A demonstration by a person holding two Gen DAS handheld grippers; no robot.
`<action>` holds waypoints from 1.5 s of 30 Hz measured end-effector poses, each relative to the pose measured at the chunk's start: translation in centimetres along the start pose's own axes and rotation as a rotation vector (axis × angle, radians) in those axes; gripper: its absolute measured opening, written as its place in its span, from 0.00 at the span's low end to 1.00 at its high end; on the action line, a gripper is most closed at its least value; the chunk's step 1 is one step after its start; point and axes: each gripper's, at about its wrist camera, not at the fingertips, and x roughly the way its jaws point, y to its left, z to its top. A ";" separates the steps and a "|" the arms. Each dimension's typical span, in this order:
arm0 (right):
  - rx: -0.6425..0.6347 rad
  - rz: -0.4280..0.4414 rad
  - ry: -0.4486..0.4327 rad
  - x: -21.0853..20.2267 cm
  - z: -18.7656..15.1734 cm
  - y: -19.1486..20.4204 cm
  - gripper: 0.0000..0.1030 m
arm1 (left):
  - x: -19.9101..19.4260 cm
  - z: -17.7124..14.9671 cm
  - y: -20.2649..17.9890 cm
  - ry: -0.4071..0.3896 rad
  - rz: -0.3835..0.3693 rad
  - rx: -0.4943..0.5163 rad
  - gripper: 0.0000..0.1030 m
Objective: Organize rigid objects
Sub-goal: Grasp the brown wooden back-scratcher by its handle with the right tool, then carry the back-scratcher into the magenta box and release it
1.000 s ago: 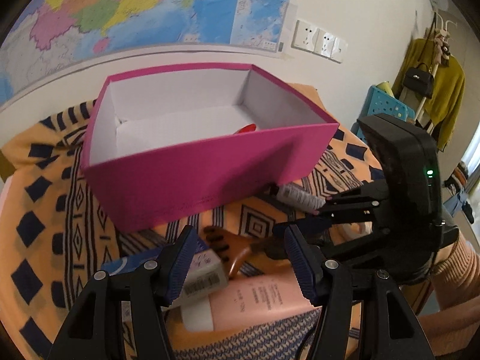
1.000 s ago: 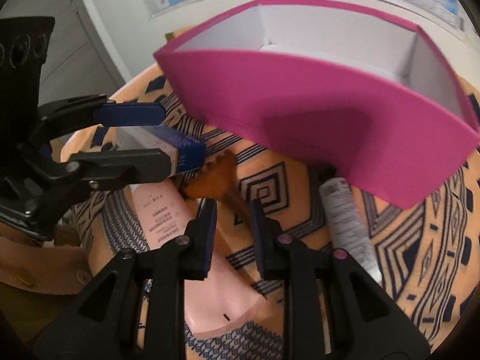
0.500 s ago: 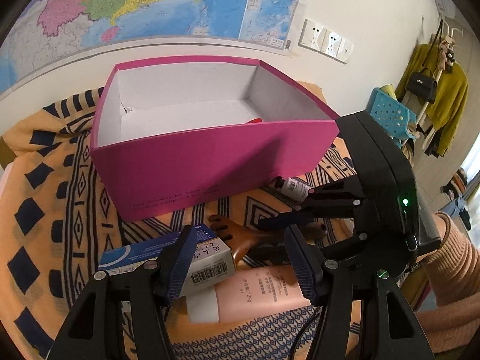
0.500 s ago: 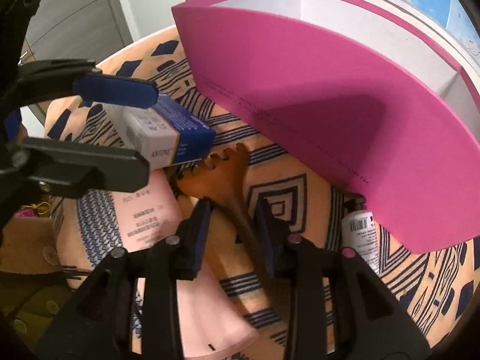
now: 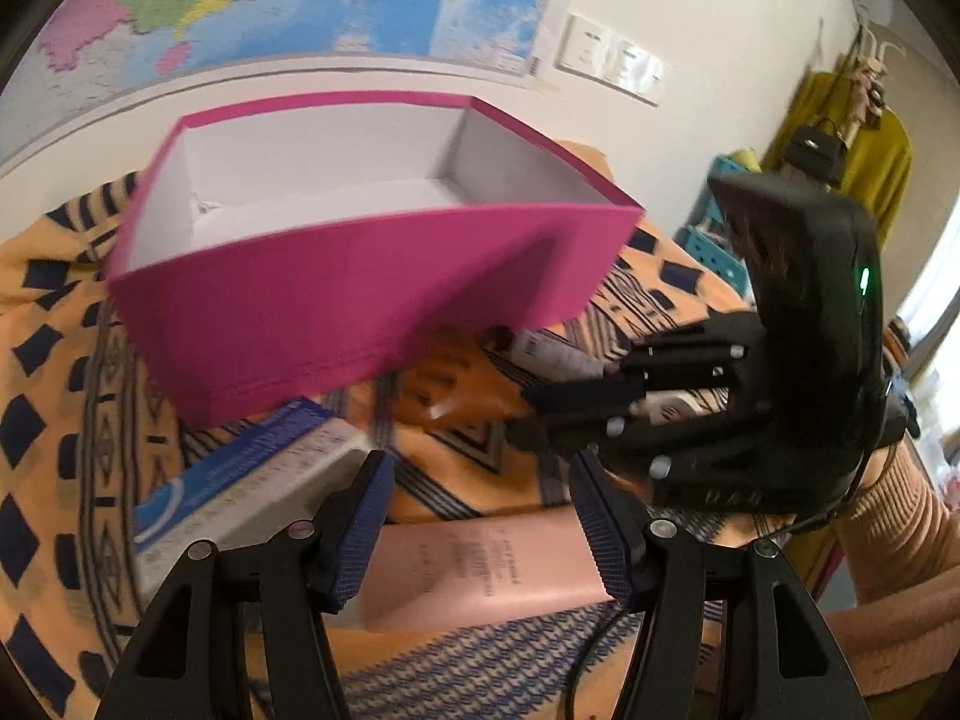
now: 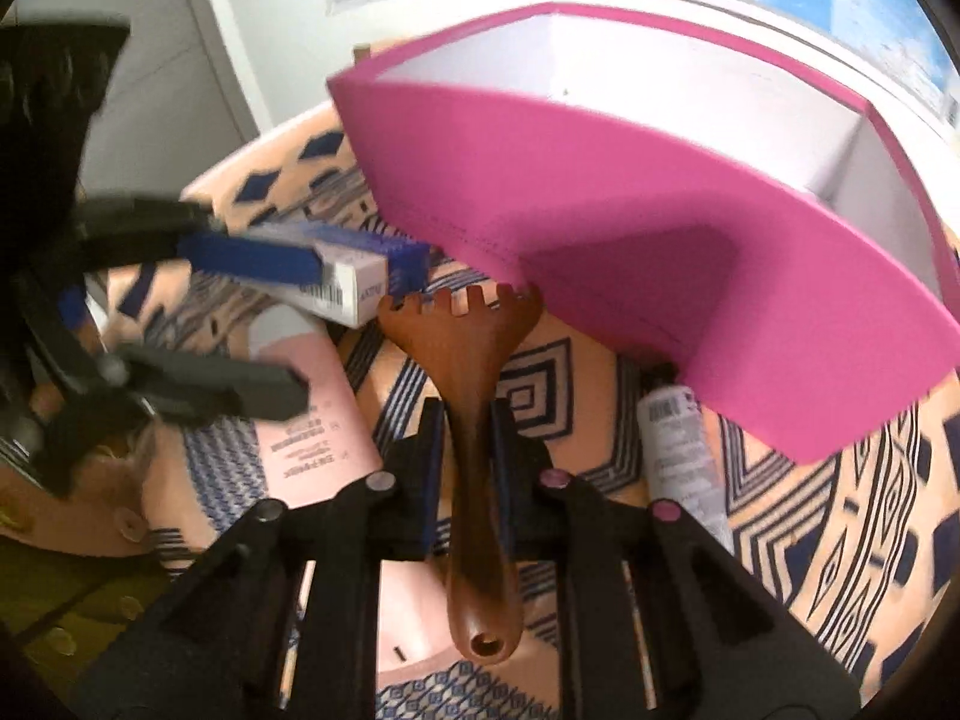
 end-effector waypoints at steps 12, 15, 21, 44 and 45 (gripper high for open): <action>0.160 0.084 -0.158 -4.2 -1.0 -1.1 0.16 | 3.3 0.5 -3.0 0.036 -0.162 0.056 0.40; 0.173 0.092 -0.180 -4.8 -0.9 -1.0 0.16 | 3.6 1.0 -3.9 0.022 -0.147 0.086 0.29; 0.205 0.098 -0.239 -6.1 0.0 -1.0 0.16 | 2.0 2.6 -4.7 -0.033 -0.114 0.137 0.26; 0.273 -0.007 -0.425 -11.4 9.1 -7.1 0.16 | -0.2 13.7 -4.7 -0.192 -0.004 0.204 0.26; 0.274 -0.014 -0.422 -11.2 9.2 -7.3 0.16 | 0.1 14.2 -4.7 -0.188 -0.007 0.199 0.26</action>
